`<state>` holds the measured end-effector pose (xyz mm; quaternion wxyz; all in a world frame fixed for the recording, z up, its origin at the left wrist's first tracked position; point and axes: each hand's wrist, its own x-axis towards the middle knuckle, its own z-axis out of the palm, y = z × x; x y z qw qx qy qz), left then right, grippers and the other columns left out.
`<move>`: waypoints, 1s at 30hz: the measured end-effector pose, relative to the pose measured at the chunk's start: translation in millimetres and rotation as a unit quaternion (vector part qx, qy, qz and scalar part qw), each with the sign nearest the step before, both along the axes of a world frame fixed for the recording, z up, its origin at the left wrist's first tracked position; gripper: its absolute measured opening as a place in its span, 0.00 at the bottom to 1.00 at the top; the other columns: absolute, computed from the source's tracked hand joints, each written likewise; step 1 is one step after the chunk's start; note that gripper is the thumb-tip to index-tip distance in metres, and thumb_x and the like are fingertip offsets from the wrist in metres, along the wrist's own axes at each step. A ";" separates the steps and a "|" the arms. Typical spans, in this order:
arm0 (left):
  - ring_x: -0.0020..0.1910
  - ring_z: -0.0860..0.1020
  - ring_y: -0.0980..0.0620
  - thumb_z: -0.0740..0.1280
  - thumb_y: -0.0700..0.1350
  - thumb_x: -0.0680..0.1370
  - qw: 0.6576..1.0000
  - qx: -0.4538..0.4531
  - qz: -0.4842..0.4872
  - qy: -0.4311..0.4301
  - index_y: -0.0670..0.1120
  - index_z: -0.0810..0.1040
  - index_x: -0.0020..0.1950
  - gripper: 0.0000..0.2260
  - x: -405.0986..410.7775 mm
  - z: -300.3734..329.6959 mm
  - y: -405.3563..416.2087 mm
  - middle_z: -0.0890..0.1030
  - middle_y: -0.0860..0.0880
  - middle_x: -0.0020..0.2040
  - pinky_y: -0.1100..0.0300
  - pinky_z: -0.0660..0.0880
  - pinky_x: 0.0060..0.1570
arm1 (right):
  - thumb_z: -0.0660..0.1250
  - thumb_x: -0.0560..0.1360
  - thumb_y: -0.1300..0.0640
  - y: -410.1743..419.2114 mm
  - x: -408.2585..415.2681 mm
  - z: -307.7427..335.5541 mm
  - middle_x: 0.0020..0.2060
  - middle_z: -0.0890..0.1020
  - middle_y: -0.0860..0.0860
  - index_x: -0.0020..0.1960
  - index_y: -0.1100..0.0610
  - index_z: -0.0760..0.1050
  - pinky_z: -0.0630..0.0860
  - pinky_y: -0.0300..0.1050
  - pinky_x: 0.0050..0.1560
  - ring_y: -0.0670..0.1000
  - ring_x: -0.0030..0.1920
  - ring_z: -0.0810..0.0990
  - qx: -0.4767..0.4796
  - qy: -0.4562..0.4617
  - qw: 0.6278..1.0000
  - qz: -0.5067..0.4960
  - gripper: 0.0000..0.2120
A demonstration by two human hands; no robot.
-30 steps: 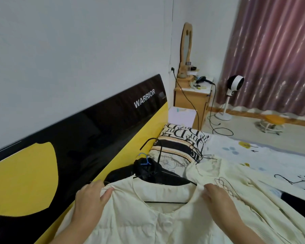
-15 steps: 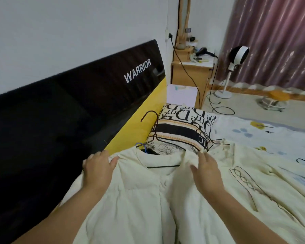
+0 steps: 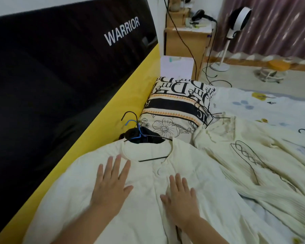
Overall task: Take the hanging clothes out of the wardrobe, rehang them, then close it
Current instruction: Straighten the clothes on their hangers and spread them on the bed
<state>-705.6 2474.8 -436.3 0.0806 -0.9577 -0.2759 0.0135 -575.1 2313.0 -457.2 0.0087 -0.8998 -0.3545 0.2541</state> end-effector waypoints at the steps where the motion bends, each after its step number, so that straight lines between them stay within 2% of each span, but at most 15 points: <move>1: 0.67 0.64 0.38 0.53 0.59 0.72 0.999 0.002 -0.001 0.049 0.46 0.65 0.68 0.28 -2.1 -2.9 1.7 0.67 0.39 0.69 0.48 0.38 0.72 | 0.16 0.55 0.27 -1.3 1.7 0.4 0.76 0.40 0.53 0.77 0.54 0.38 0.49 0.55 0.73 0.55 0.76 0.42 -0.008 0.000 1.000 0.003 0.57; 3: 0.67 0.65 0.37 0.64 0.59 0.69 0.997 -0.006 0.004 0.071 0.44 0.69 0.68 0.31 3.0 3.9 -1.7 0.70 0.37 0.68 0.47 0.39 0.72 | 0.34 0.74 0.32 -3.2 3.2 1.5 0.77 0.42 0.53 0.77 0.54 0.40 0.50 0.55 0.73 0.55 0.76 0.43 -0.016 0.009 1.000 0.007 0.38; 4: 0.68 0.64 0.36 0.70 0.58 0.68 0.998 -0.031 0.018 0.053 0.45 0.70 0.69 0.34 8.6 11.4 -5.3 0.68 0.37 0.70 0.45 0.42 0.72 | 0.43 0.79 0.38 -4.9 3.0 5.1 0.77 0.44 0.52 0.77 0.54 0.42 0.51 0.55 0.73 0.55 0.76 0.44 -0.015 0.020 1.000 0.006 0.32; 5: 0.72 0.60 0.35 0.70 0.59 0.70 0.997 -0.043 0.046 0.054 0.45 0.65 0.73 0.36 11.0 21.4 -9.4 0.61 0.38 0.73 0.43 0.44 0.72 | 0.48 0.80 0.42 -7.3 0.9 9.6 0.77 0.46 0.52 0.77 0.54 0.45 0.52 0.55 0.73 0.55 0.76 0.46 -0.009 0.027 1.000 0.006 0.30; 7: 0.76 0.45 0.39 0.55 0.58 0.79 0.994 -0.035 0.058 0.082 0.49 0.47 0.77 0.31 15.4 32.9 -18.1 0.44 0.42 0.77 0.45 0.43 0.73 | 0.51 0.81 0.46 -14.4 -2.7 17.8 0.73 0.59 0.53 0.73 0.56 0.57 0.59 0.52 0.69 0.55 0.73 0.57 0.014 0.033 0.999 -0.004 0.24; 8: 0.76 0.43 0.42 0.51 0.57 0.81 0.992 -0.062 0.060 0.092 0.50 0.44 0.77 0.28 15.5 39.2 -23.3 0.42 0.45 0.77 0.48 0.45 0.73 | 0.52 0.80 0.48 -18.7 -5.8 22.1 0.66 0.67 0.53 0.65 0.57 0.64 0.65 0.48 0.64 0.55 0.67 0.65 0.040 0.042 0.998 -0.011 0.18; 9: 0.76 0.46 0.45 0.50 0.55 0.81 0.992 -0.086 0.048 0.082 0.50 0.45 0.77 0.27 14.5 45.8 -28.6 0.45 0.46 0.78 0.51 0.48 0.73 | 0.52 0.80 0.50 -23.8 -9.3 26.7 0.56 0.72 0.51 0.55 0.54 0.69 0.68 0.45 0.55 0.54 0.60 0.70 0.066 0.048 0.997 -0.017 0.11; 10: 0.76 0.52 0.47 0.51 0.54 0.81 0.992 -0.105 0.023 0.061 0.49 0.48 0.77 0.25 12.4 51.5 -34.0 0.51 0.47 0.77 0.54 0.53 0.72 | 0.53 0.80 0.53 -29.2 -12.8 32.6 0.47 0.73 0.49 0.45 0.52 0.68 0.68 0.43 0.47 0.53 0.53 0.72 0.082 0.051 0.995 -0.017 0.08; 11: 0.73 0.59 0.48 0.51 0.53 0.82 0.991 -0.123 -0.003 0.051 0.48 0.52 0.76 0.24 9.1 56.8 -39.8 0.58 0.47 0.75 0.57 0.59 0.69 | 0.53 0.79 0.57 -35.0 -16.9 40.3 0.42 0.72 0.49 0.40 0.51 0.66 0.66 0.41 0.41 0.54 0.50 0.72 0.090 0.053 0.994 -0.016 0.10; 12: 0.70 0.64 0.49 0.52 0.52 0.82 0.989 -0.139 -0.019 0.052 0.48 0.55 0.75 0.22 6.7 63.4 -45.9 0.63 0.48 0.72 0.58 0.63 0.65 | 0.53 0.78 0.59 -40.3 -19.8 48.0 0.41 0.73 0.50 0.39 0.52 0.67 0.65 0.41 0.39 0.55 0.49 0.73 0.088 0.054 0.995 -0.014 0.10; 14: 0.65 0.70 0.48 0.52 0.52 0.81 0.983 -0.160 -0.037 0.084 0.48 0.62 0.71 0.19 0.2 72.6 -56.9 0.69 0.49 0.67 0.57 0.68 0.61 | 0.54 0.78 0.61 -51.5 -26.0 65.4 0.49 0.78 0.54 0.50 0.57 0.74 0.69 0.45 0.45 0.57 0.52 0.75 0.097 0.047 0.994 -0.012 0.11; 16: 0.62 0.72 0.49 0.53 0.52 0.81 0.975 -0.190 -0.045 0.110 0.48 0.67 0.67 0.17 -5.1 82.7 -68.3 0.73 0.48 0.63 0.57 0.69 0.59 | 0.54 0.78 0.60 -62.5 -33.5 85.7 0.55 0.78 0.57 0.57 0.60 0.74 0.72 0.48 0.52 0.57 0.55 0.75 0.106 0.042 0.993 -0.010 0.13; 19: 0.62 0.72 0.49 0.55 0.52 0.81 0.965 -0.221 -0.066 0.126 0.48 0.68 0.67 0.17 -14.2 100.8 -90.2 0.74 0.48 0.63 0.58 0.69 0.59 | 0.55 0.79 0.58 -83.5 -49.0 114.3 0.58 0.77 0.57 0.62 0.59 0.72 0.72 0.49 0.58 0.57 0.59 0.74 0.111 0.044 0.993 -0.010 0.14; 30: 0.60 0.74 0.51 0.55 0.52 0.80 0.943 -0.276 -0.147 0.117 0.49 0.70 0.66 0.16 -16.7 148.4 -196.0 0.76 0.50 0.62 0.60 0.69 0.55 | 0.57 0.80 0.54 -185.7 -93.7 167.1 0.64 0.73 0.57 0.69 0.56 0.67 0.66 0.48 0.62 0.56 0.65 0.70 0.092 0.049 0.994 -0.041 0.18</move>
